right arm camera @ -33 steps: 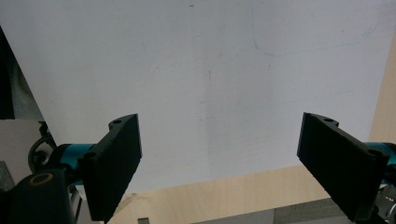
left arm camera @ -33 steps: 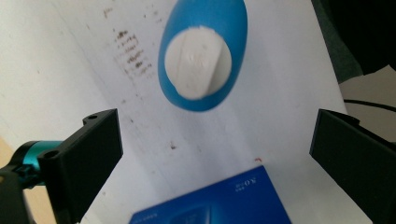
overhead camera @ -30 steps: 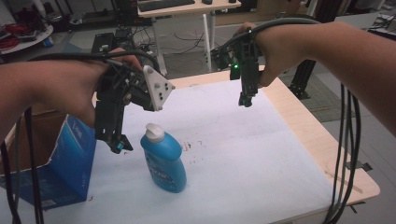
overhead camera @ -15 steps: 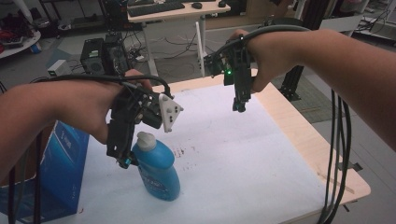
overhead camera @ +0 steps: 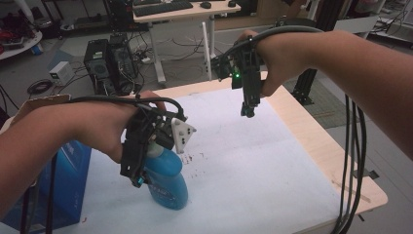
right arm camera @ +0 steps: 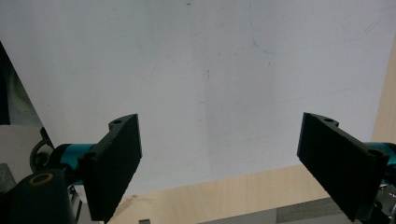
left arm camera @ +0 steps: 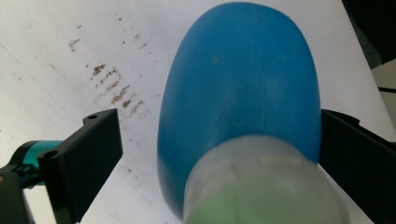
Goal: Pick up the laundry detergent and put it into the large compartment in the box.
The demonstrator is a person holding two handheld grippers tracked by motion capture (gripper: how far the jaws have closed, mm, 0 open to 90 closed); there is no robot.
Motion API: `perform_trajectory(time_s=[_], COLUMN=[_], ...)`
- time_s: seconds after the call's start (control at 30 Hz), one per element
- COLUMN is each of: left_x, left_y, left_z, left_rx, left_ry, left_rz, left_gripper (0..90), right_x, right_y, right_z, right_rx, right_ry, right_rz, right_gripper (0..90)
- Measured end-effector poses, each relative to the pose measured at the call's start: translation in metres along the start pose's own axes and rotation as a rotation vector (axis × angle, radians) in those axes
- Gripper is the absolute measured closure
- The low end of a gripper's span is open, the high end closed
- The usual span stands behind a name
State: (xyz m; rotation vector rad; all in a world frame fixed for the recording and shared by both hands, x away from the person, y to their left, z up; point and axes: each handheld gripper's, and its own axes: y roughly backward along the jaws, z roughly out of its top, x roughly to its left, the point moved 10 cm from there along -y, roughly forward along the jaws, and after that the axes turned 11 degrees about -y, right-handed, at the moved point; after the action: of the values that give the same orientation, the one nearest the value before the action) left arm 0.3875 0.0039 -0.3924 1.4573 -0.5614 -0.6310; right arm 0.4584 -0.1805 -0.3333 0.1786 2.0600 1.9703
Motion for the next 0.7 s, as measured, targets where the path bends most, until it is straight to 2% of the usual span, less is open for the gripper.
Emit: perform_trajectory(time_s=[0.27, 0.37, 0.43, 0.7], left_x=[0.0009, -0.0002, 0.0018, 0.0025], left_y=[-0.0012, -0.0014, -0.0007, -0.0005], left_z=[0.002, 0.0025, 0.001, 0.0011], left_rx=[0.007, 0.005, 0.022, 0.04], left_ry=[-0.004, 0.006, -0.009, -0.008], left_rz=[-0.001, -0.007, -0.001, 0.011], left_gripper=[2.6, 8.5, 8.5, 12.8], right_x=[0.0004, 0.0001, 0.0001, -0.0005], right_y=[0.0004, 0.0006, 0.0004, 0.0003], right_z=[-0.0002, 0.0006, 0.0015, 0.0019], right_rx=[0.001, -0.001, -0.003, -0.003], right_ry=[-0.002, 0.0, 0.0, -0.004], right_rz=[-0.001, -0.001, -0.002, -0.002], right_gripper=[13.0, 13.0, 13.0, 13.0])
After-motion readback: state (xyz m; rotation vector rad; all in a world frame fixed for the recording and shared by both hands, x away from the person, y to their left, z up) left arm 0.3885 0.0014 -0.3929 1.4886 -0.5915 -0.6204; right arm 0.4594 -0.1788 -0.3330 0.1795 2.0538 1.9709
